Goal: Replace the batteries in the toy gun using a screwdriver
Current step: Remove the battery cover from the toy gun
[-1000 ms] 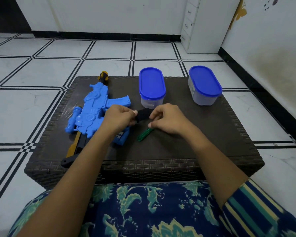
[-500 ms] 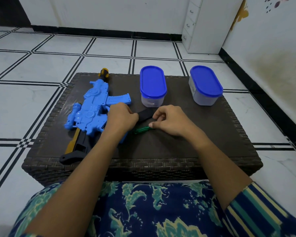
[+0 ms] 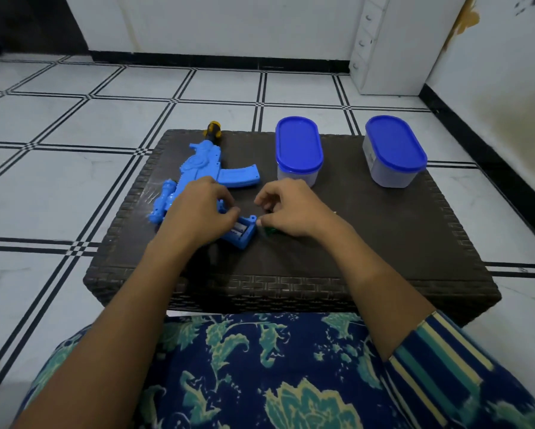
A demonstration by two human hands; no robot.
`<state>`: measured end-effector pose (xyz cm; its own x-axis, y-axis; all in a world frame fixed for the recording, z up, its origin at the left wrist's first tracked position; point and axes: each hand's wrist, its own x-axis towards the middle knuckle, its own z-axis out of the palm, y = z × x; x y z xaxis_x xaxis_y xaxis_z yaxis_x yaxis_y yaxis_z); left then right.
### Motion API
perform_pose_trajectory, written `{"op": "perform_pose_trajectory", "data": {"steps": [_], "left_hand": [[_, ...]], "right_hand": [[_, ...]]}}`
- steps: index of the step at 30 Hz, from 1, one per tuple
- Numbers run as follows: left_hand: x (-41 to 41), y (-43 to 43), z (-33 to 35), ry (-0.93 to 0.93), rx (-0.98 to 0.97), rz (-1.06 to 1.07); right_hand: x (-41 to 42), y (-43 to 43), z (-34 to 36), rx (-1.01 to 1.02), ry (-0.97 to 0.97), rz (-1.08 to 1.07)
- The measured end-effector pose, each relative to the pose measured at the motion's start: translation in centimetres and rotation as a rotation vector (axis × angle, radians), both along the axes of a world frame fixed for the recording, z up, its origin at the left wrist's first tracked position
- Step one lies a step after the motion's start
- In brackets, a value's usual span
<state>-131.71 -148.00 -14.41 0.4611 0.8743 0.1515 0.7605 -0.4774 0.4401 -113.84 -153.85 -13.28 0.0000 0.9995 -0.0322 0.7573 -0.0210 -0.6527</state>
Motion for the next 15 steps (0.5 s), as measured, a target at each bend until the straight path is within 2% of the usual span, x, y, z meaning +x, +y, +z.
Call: {"op": "perform_pose_trajectory", "data": {"steps": [4,8,15], "left_hand": [[-3.0,-0.5,-0.2,0.041,-0.004,-0.05],[-3.8,-0.4,0.0,0.032,-0.024,-0.126],[-3.7,-0.4,0.1,0.005,-0.052,-0.099]], "right_hand": [[-2.0,0.6,0.0,-0.064,-0.113,0.166],[-2.4,0.9,-0.1,-0.126,-0.154,0.208],[-2.5,0.3,0.4,-0.124,0.0,0.126]]}}
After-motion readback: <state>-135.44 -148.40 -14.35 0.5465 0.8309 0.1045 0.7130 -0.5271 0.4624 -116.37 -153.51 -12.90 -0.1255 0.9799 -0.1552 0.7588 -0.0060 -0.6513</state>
